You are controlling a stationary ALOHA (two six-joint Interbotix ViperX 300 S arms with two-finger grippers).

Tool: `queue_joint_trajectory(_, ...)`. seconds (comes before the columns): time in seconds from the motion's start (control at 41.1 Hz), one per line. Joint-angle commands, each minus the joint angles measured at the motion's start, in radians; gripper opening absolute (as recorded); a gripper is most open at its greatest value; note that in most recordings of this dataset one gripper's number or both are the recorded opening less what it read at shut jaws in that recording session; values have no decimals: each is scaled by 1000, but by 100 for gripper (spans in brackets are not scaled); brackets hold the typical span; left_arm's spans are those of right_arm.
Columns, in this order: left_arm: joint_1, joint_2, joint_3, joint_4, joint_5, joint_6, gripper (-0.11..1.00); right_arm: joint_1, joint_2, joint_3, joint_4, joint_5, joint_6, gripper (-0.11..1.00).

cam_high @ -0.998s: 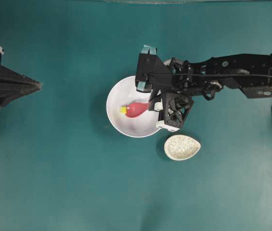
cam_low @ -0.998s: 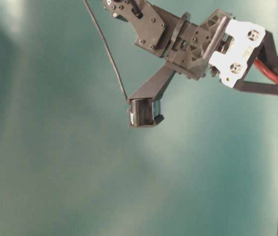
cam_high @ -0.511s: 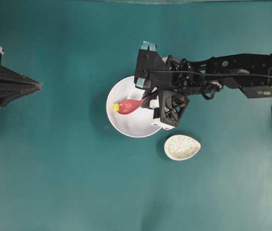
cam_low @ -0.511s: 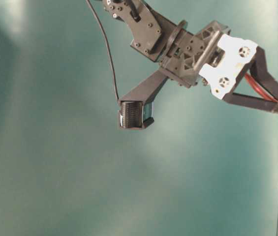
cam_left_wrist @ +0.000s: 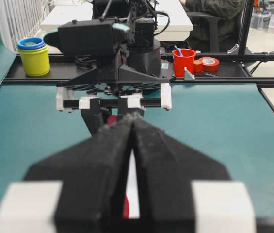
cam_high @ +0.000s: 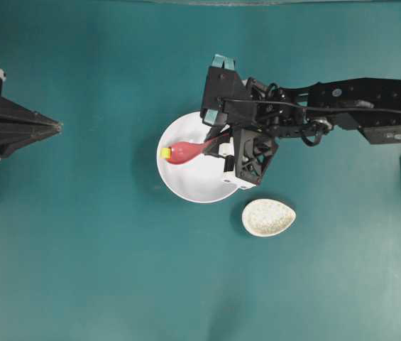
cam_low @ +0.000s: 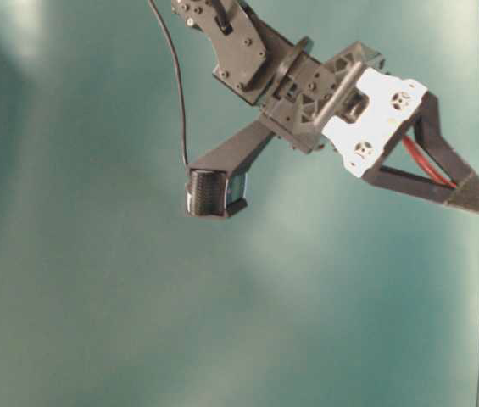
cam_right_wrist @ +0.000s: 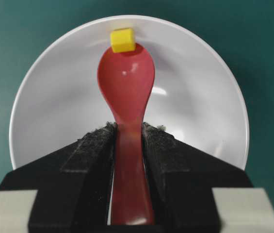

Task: Scoop the yellow hexagonal prism block from the bowl with a spoon using the right arm.
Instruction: 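Raise the spoon holding the yellow block up out of the bowl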

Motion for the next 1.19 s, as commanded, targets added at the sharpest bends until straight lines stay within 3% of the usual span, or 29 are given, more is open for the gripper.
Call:
queue_joint_trajectory(0.0, 2, 9, -17, 2, -6, 2, 1, 2, -37, -2, 5, -21, 2, 25)
queue_joint_trajectory(0.584, 2, 9, -15, 2, -3, 2, 1, 11, -103, 84, 11, -196, 0, 25)
queue_joint_trajectory(0.9, 2, 9, -15, 2, -2, 2, 1, 37, -272, 204, 11, -430, 6, 25)
queue_joint_trajectory(1.168, 2, 9, -15, 2, -3, 2, 1, 38, -443, 282, 12, -468, 11, 25)
